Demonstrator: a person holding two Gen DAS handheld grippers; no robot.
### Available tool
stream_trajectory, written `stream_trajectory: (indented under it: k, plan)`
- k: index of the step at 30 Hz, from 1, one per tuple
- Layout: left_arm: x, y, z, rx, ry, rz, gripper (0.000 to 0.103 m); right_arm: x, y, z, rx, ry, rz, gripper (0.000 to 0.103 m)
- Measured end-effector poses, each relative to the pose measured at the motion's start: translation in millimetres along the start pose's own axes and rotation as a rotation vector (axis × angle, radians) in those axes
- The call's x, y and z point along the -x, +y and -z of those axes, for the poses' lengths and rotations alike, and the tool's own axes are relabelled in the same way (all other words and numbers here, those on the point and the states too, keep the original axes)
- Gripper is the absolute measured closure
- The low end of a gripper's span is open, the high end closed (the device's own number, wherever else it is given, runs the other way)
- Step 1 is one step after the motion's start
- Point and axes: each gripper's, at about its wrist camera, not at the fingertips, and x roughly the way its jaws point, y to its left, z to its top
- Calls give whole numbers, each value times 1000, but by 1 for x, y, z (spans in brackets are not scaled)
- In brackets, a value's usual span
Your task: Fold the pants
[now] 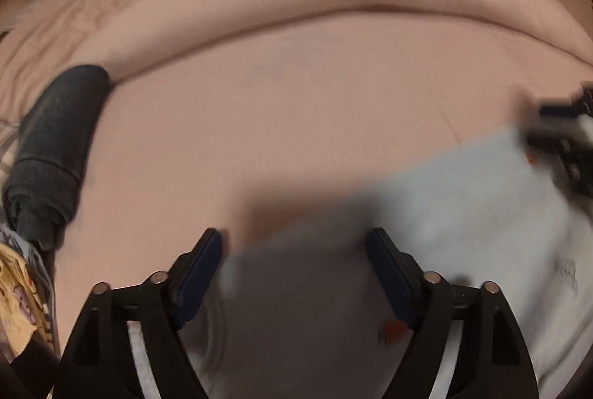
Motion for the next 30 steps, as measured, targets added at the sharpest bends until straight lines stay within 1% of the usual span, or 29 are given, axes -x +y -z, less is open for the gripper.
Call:
stream_trajectory:
  k: [1, 2, 3, 4, 5, 6, 7, 8, 9, 10, 11, 12, 13, 15, 16, 17, 18, 19, 20, 21, 22, 23, 24, 26, 27, 30]
  plan:
    - [-1, 6, -6, 50, 20, 31, 21, -2, -7, -3, -25, 22, -14, 61]
    - [-5, 13, -12, 98, 61, 74, 22, -3, -11, -5, -42, 32, -27, 61]
    - [-3, 19, -16, 121, 75, 107, 26, -3, -17, -11, -54, 45, -39, 61]
    - [3, 26, -18, 134, 65, 131, 27, 0, -24, -15, -58, 56, -35, 61]
    - [15, 35, -17, 139, 32, 147, 27, 8, -31, -14, -44, 49, -19, 61]
    - [30, 46, -15, 139, -2, 184, 27, 13, -21, -20, -30, 25, -11, 60]
    - [39, 50, -12, 141, -9, 212, 27, 23, -23, -20, -22, -10, -24, 59]
    - [48, 60, -7, 143, -19, 249, 27, 30, -28, -19, -22, -31, -55, 59]
    - [54, 71, -1, 134, -15, 259, 27, 32, -34, -19, -23, -32, -94, 58]
    - [52, 78, 2, 128, -1, 254, 27, 31, -37, -19, -19, -27, -120, 56]
    - [49, 89, 11, 115, 32, 238, 27, 33, -37, -13, -1, -18, -142, 55]
    - [43, 96, 18, 100, 68, 232, 27, 34, -19, -7, 21, -6, -140, 54]
    - [41, 99, 26, 89, 101, 225, 27, 26, -12, -9, 45, 13, -122, 54]
    - [19, 102, 42, 76, 197, 193, 27, 7, -13, -6, 81, 76, -101, 54]
    - [13, 101, 46, 77, 216, 196, 27, -1, -13, -3, 85, 107, -111, 54]
    - [12, 102, 48, 85, 207, 208, 27, -2, -15, 2, 66, 91, -127, 53]
    - [15, 102, 48, 92, 191, 216, 36, -3, -19, 1, 54, 83, -138, 54]
    - [16, 101, 48, 93, 180, 216, 51, -4, -23, 1, 39, 91, -149, 57]
    - [18, 99, 47, 94, 172, 195, 52, -3, -20, 0, 41, 95, -159, 70]
    - [17, 99, 49, 95, 174, 191, 54, -1, -22, 0, 61, 96, -156, 75]
    - [20, 95, 50, 81, 166, 174, 56, 0, -21, 0, 91, 99, -123, 87]
    - [23, 91, 50, 69, 156, 161, 57, 6, -17, 12, 115, 103, -86, 96]
    - [28, 85, 51, 59, 142, 148, 60, 8, -16, 12, 131, 103, -52, 98]
    - [43, 82, 52, 51, 101, 128, 62, 15, -17, 14, 135, 89, -18, 101]
    - [43, 91, 44, 52, 83, 126, 62, 20, -19, 15, 130, 70, -3, 101]
    - [73, 96, 47, 49, 5, 132, 62, 45, -33, 20, 69, -23, 30, 101]
